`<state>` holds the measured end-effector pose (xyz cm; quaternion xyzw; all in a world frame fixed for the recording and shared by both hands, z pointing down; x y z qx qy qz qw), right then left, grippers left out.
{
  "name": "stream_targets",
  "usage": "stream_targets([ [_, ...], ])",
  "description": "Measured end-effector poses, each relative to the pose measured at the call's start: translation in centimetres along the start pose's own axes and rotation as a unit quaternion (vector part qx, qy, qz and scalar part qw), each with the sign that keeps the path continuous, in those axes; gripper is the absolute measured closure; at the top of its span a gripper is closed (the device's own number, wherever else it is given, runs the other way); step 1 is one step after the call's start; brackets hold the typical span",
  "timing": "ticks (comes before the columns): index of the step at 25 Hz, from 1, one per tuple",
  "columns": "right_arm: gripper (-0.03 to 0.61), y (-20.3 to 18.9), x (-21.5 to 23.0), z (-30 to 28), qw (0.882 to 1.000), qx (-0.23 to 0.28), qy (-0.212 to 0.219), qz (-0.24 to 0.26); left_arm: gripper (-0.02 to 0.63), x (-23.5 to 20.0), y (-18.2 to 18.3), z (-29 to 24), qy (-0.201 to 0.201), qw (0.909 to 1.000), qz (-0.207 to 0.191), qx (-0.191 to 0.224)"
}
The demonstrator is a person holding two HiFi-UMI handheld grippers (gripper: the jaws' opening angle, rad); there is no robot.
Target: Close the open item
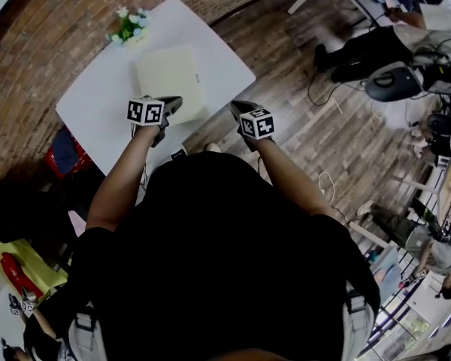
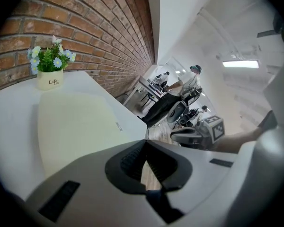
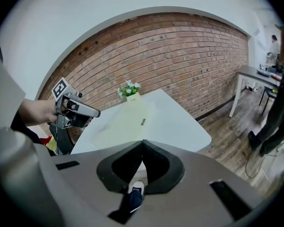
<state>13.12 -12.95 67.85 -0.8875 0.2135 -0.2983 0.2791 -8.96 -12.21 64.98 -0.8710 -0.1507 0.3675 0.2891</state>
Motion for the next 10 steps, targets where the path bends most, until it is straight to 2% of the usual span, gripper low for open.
stream_targets([
  [10, 0.556, 0.8, -0.1, -0.1, 1.0, 0.006, 0.006, 0.005, 0.603, -0.2, -0.8, 1.9, 0.014, 0.9995, 0.015, 0.023],
])
Point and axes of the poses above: the fingertips, and each gripper's own axes: z backward along the fingers, x to its right, y out of its top, the point moved 4 cm from there along z, backward along the fingers, and after that the axes turned 6 degrees about -z, right-handed, at the moved point
